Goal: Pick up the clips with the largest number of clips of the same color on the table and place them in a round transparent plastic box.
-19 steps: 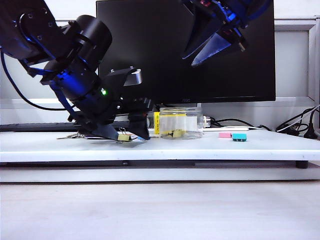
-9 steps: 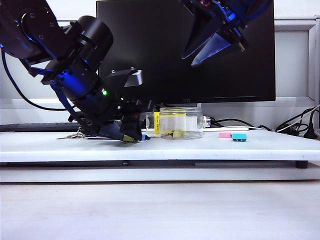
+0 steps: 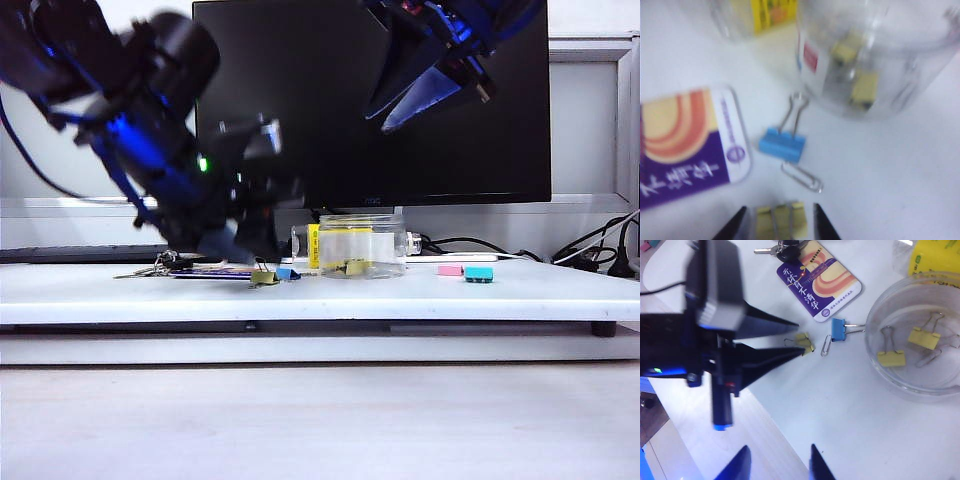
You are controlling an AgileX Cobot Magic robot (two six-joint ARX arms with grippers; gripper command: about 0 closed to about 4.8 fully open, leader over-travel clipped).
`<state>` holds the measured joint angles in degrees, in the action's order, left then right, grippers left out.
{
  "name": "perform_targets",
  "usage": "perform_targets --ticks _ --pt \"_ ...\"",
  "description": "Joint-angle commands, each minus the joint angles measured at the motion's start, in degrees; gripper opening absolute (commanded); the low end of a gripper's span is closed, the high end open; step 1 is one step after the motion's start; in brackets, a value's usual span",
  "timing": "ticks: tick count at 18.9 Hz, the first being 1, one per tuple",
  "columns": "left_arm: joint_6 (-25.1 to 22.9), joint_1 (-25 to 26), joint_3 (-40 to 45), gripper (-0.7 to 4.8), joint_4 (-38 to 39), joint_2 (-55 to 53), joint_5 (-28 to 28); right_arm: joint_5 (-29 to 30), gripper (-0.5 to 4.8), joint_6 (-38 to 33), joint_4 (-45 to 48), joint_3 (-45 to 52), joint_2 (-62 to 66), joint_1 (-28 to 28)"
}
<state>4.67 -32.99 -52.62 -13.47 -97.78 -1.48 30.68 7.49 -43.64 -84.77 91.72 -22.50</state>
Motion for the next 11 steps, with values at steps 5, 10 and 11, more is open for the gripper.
perform_targets --ticks 5,10,11 --pt "-1.7 -0.1 -0.2 1.85 2.3 1.5 2.3 0.3 1.52 0.2 0.6 -0.2 -0.4 0.0" --pt "-3.8 -0.3 -0.2 2.21 2.0 1.4 4.1 0.3 1.52 0.2 0.5 -0.2 -0.4 0.0" --pt "-3.9 -0.3 -0.2 2.21 1.8 1.4 4.1 0.3 1.52 0.2 0.5 -0.2 -0.4 0.0"
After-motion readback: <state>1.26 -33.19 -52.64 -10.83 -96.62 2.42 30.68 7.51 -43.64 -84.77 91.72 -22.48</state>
